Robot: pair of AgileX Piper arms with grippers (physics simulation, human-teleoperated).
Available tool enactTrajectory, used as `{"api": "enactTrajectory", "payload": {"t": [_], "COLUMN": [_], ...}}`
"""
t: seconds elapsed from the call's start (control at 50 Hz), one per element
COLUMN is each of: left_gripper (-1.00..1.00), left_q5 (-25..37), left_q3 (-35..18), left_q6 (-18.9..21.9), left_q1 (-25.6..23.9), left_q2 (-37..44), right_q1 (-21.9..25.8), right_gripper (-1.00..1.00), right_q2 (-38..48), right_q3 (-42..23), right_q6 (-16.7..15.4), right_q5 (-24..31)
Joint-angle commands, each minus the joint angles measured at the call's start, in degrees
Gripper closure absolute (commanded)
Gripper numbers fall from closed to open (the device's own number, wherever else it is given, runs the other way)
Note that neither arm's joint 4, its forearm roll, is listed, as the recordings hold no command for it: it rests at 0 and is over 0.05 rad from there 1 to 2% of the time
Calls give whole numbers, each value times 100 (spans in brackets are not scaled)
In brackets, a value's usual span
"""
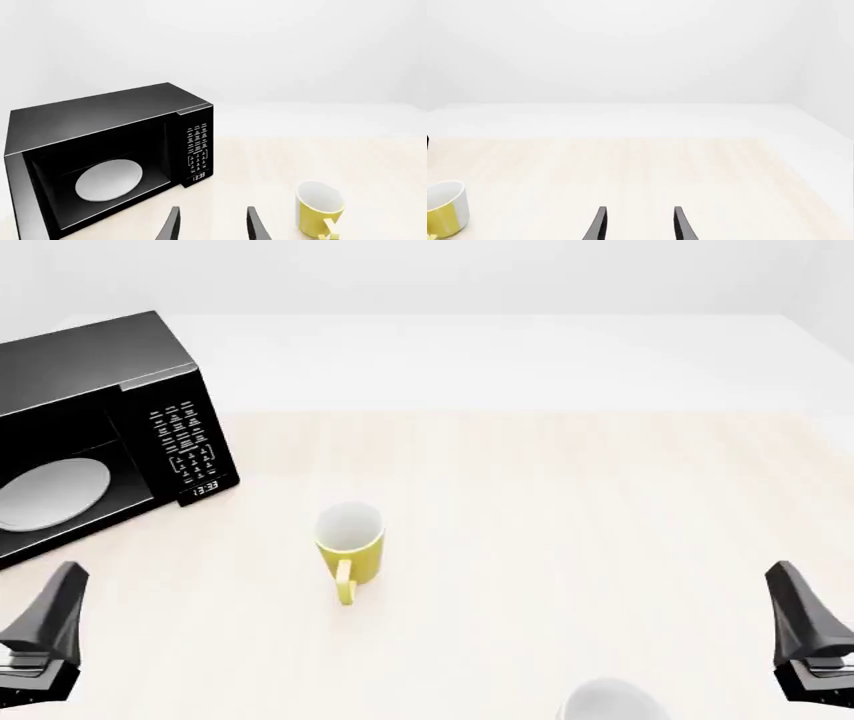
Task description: Put the yellow and white mug in the microwave and close it.
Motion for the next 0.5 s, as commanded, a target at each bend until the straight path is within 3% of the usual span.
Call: {"api": "enactTrajectory", "payload": {"t": [0.02,0.5], "left_gripper": [-100,-100], "left_q5": [57,-90], "left_q3": [-10,-7], "left_q6": [1,125], "left_q1": [17,60], "left_q2": [19,298], "right_q1": [3,2], "right_gripper": [-100,-100], "right_q2": [36,36], "right_q3": [-16,-16], "right_q6": [-18,-16], "right_q5": [-8,-8]}}
